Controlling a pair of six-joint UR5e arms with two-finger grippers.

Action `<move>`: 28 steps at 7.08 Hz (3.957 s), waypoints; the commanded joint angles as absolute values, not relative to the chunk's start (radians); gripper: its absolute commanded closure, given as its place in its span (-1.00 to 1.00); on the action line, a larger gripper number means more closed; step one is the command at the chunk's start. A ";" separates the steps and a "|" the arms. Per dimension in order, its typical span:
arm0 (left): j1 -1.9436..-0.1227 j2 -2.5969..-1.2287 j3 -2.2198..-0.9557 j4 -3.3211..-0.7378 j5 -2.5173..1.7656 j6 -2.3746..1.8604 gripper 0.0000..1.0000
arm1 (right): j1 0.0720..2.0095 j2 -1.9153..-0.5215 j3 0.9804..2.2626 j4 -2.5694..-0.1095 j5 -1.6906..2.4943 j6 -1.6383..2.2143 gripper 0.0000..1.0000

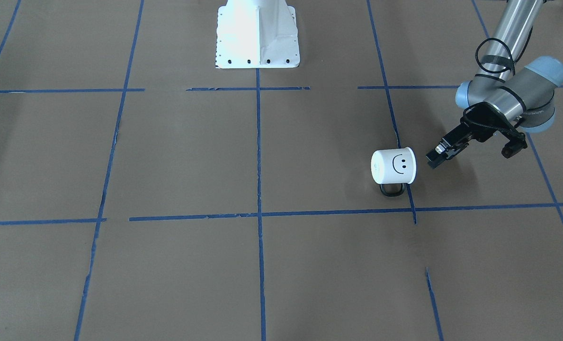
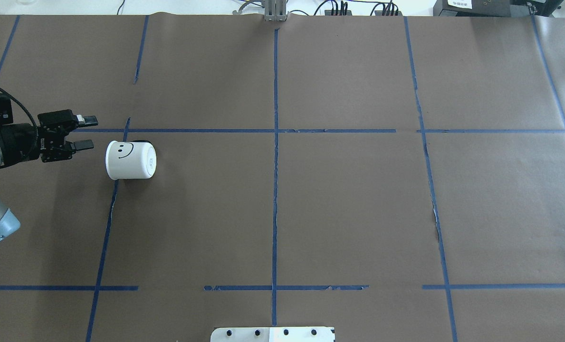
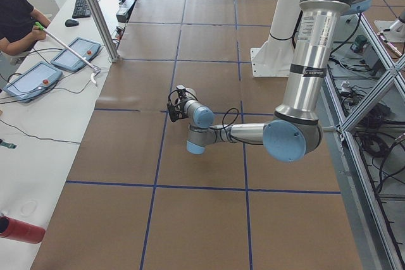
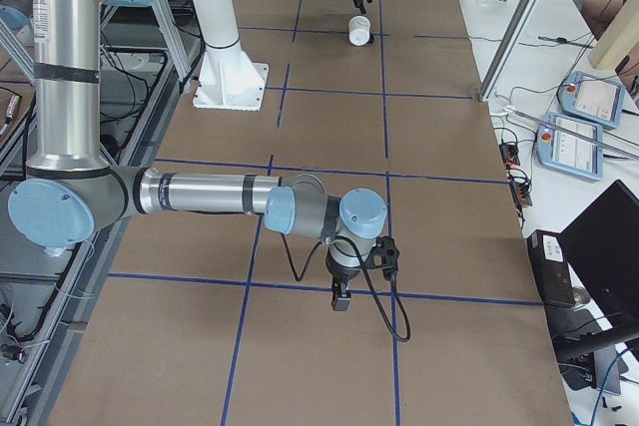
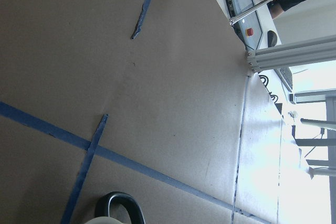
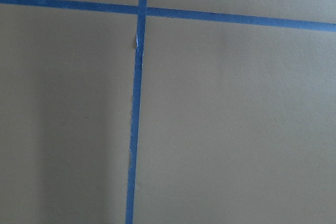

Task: Flip mug
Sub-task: 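Move the left gripper toward the open end of the sideways white mug, then close the left gripper on the rim of the white mug, then lift the mug with the left gripper, rotate it upright, carry it toward the table centre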

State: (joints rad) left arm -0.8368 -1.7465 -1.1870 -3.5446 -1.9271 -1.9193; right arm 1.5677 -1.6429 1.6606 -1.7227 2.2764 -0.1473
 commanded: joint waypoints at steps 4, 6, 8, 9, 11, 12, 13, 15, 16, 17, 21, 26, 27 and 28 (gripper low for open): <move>-0.783 -1.845 -1.086 -3.576 -1.927 -1.947 -0.99 | 1.568 -1.643 1.661 -1.723 2.276 -0.147 -1.00; -0.767 -1.856 -1.081 -3.576 -1.925 -1.950 -0.59 | 1.568 -1.643 1.661 -1.723 2.276 -0.147 -1.00; -0.767 -1.856 -1.081 -3.576 -1.925 -1.953 0.99 | 1.568 -1.643 1.661 -1.723 2.276 -0.147 -1.00; -0.767 -1.856 -1.089 -3.576 -1.925 -1.953 1.00 | 1.568 -1.643 1.661 -1.723 2.276 -0.147 -1.00; -0.779 -1.845 -1.168 -3.579 -1.925 -2.059 1.00 | 1.568 -1.643 1.661 -1.723 2.276 -0.147 -1.00; -0.810 -1.853 -1.199 -3.568 -1.922 -2.106 1.00 | 1.568 -1.643 1.661 -1.723 2.276 -0.147 -1.00; -0.818 -1.870 -1.222 -3.510 -1.924 -2.102 1.00 | 1.568 -1.643 1.661 -1.723 2.276 -0.147 -1.00; -0.816 -1.934 -1.334 -3.179 -1.943 -2.016 1.00 | 1.568 -1.643 1.661 -1.723 2.276 -0.147 -1.00; -0.813 -2.006 -1.383 -2.932 -1.966 -1.944 1.00 | 1.568 -1.643 1.661 -1.723 2.276 -0.147 -1.00; -0.810 -2.096 -1.420 -2.681 -1.965 -1.866 1.00 | 1.568 -1.643 1.661 -1.723 2.276 -0.147 -1.00; -0.614 -2.450 -1.419 -1.863 -1.768 -1.628 1.00 | 1.568 -1.643 1.661 -1.723 2.276 -0.147 -1.00; -0.483 -2.635 -1.218 -1.601 -1.595 -1.542 1.00 | 1.568 -1.643 1.661 -1.723 2.276 -0.147 -1.00; -0.470 -2.635 -1.215 -1.600 -1.583 -1.542 1.00 | 1.568 -1.643 1.661 -1.723 2.276 -0.147 -1.00; -0.463 -2.640 -1.213 -1.600 -1.568 -1.542 1.00 | 1.568 -1.643 1.661 -1.723 2.276 -0.147 -1.00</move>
State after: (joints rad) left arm -0.4736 -2.6302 -1.2239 -1.6014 -1.5843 -1.5420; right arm 1.5678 -1.6429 1.6613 -1.7227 2.2764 -0.1472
